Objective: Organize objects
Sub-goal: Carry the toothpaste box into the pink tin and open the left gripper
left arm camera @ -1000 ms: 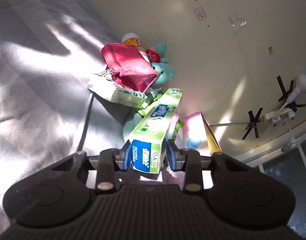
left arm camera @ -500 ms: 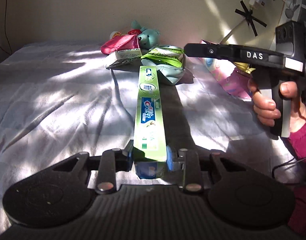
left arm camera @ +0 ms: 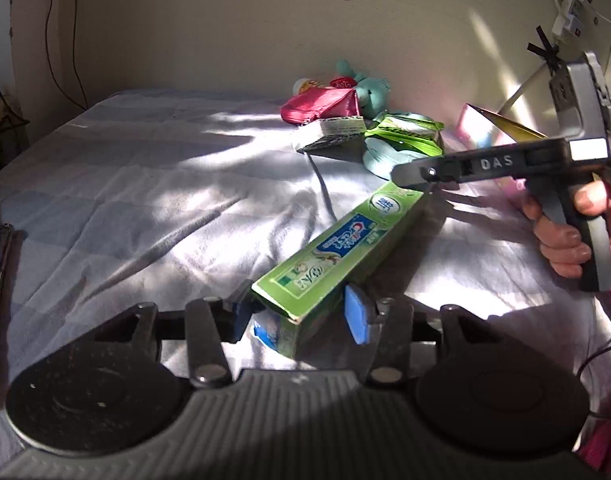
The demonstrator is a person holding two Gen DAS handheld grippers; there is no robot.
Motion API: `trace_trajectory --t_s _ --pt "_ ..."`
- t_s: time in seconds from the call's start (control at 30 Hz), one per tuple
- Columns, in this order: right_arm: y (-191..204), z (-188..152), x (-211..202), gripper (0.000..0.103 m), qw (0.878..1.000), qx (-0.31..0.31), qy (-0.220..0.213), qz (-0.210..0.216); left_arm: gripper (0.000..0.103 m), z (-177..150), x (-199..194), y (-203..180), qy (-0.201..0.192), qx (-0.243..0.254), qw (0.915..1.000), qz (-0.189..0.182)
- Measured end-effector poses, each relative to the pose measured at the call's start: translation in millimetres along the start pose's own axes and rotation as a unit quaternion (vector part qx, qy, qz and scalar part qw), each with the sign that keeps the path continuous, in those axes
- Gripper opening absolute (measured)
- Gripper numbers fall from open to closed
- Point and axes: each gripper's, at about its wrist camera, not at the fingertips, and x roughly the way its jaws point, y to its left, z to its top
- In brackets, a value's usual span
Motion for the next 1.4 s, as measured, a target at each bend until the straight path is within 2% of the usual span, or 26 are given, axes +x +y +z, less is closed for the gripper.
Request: trace_trajectory --t_s 0.07,0.13,0.17,0.2,0.23,0.27,0.4,0.5,0.63,0.7,0.77,0.87,1.0,1.1,1.23,1.4 --pt "-1.4 -13.7 -17.9 0.046 1.000 0.009 0.006 0.027 0.053 4.0 0.1 17.0 -0.013 -0.039 0.9991 0.013" --pt "2.7 -27.4 -32.1 0.047 0.999 0.000 0.005 0.049 0.054 7.9 0.8 32.6 -0.025 -0.080 0.9965 -0.006" --pt "5.0 -32.5 -36.9 0.050 0.999 -0.011 -0.002 0.048 0.059 9.5 1.0 38.6 -0.030 -0.099 0.9945 -0.014" --pt "7.8 -36.8 -40.3 0.060 0.999 -0.025 -0.009 0.042 0.067 10.8 1.7 42.7 -0.034 -0.113 0.9928 -0.017" --pt "12.3 -41.2 -42.8 0.068 0.998 -0.047 -0.021 0.028 0.070 12.1 1.3 45.9 -0.040 -0.123 0.9913 -0.022" --pt "14.6 -43.3 -42.3 0.070 0.998 -0.061 -0.026 0.018 0.072 13.1 1.4 47.6 -0.044 -0.127 0.9906 -0.025" --pt "25.3 -44.7 -25.5 0.072 0.994 -0.107 -0.022 -0.002 0.072 14.8 3.5 46.6 -0.039 -0.130 0.9901 -0.038" --pt "32.5 -45.0 -13.6 0.072 0.991 -0.129 -0.018 -0.004 0.072 9.4 0.7 42.8 -0.039 -0.115 0.9918 -0.038" --pt "36.7 -43.0 -0.2 0.076 0.989 -0.144 -0.011 -0.002 0.072 5.4 8.6 41.5 -0.021 -0.121 0.9907 -0.058" --pt "38.9 -44.3 5.5 0.073 0.989 -0.150 -0.003 -0.011 0.073 6.1 10.8 36.5 -0.027 -0.111 0.9923 -0.048" --pt "37.7 -45.2 1.8 0.070 0.989 -0.144 -0.008 -0.016 0.072 9.9 10.9 29.8 -0.025 -0.097 0.9941 -0.042" --pt "31.5 -45.3 -18.5 0.069 0.991 -0.130 -0.032 -0.029 0.072 20.6 6.5 16.5 -0.033 -0.081 0.9944 -0.060" --pt "21.1 -46.4 -66.8 0.069 0.985 -0.128 -0.086 -0.080 0.072 49.9 3.3 -21.3 -0.060 -0.040 0.9931 -0.093" --pt "-2.7 -48.2 -103.2 0.069 0.978 -0.108 -0.119 -0.130 0.072 74.5 11.5 -61.2 -0.072 0.001 0.9900 -0.122" --pt "-48.7 -57.7 -147.8 0.069 0.965 -0.074 -0.149 -0.203 0.072 108.7 34.2 -137.9 -0.078 0.069 0.9802 -0.168" --pt "-115.2 -70.7 -188.2 0.069 0.946 -0.030 -0.161 -0.281 0.072 137.1 76.6 -236.2 -0.073 0.128 0.9646 -0.218"
